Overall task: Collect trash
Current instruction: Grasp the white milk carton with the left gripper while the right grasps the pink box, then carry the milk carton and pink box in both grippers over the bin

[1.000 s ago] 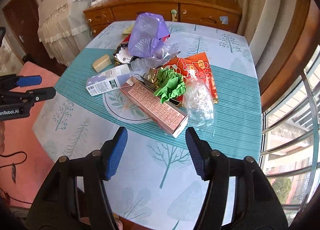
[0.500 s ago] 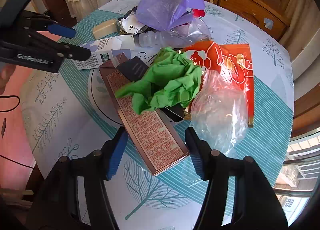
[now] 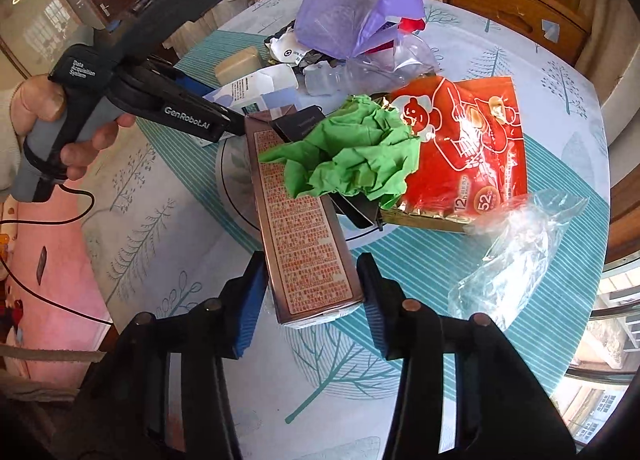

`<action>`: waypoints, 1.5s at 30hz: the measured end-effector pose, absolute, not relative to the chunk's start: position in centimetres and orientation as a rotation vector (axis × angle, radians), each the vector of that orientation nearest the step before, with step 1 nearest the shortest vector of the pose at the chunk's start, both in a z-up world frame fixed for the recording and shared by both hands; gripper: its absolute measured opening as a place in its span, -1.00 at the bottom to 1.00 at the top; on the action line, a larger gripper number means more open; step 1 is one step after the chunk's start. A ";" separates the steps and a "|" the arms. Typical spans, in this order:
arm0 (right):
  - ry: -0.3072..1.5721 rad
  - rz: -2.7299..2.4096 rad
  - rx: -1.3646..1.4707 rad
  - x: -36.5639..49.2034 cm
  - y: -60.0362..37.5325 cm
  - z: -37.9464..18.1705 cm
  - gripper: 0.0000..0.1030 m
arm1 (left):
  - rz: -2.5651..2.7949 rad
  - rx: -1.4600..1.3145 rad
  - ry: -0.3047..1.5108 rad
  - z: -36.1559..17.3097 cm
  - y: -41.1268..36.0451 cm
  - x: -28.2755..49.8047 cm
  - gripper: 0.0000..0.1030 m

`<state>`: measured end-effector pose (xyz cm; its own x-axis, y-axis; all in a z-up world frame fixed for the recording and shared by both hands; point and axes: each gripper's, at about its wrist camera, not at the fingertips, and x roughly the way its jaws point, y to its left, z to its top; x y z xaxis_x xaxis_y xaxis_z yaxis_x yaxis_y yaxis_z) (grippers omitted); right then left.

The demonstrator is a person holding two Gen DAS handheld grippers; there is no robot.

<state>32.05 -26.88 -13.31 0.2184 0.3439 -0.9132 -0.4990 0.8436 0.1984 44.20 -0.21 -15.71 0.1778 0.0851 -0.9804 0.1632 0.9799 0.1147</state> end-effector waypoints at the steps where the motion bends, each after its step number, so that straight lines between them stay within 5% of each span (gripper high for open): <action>1: 1.218 0.589 -0.142 32.0 -27.3 -13.1 -0.19 | -0.047 0.203 1.381 -15.6 -0.1 43.8 -0.34; 29: 0.990 0.301 -0.071 12.8 -19.5 -2.1 -0.21 | -0.159 -0.007 1.154 -3.9 5.6 15.2 -0.33; 45: 0.974 0.175 -0.028 -4.7 -14.3 -0.1 -0.21 | -0.321 0.009 1.200 -7.0 8.0 1.2 -0.33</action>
<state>-4.71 -14.25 -0.11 0.5488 0.1355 -0.8249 -0.1605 0.9855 0.0551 1.16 8.03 -7.03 0.3225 -0.2401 -0.9156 0.2496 0.9546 -0.1625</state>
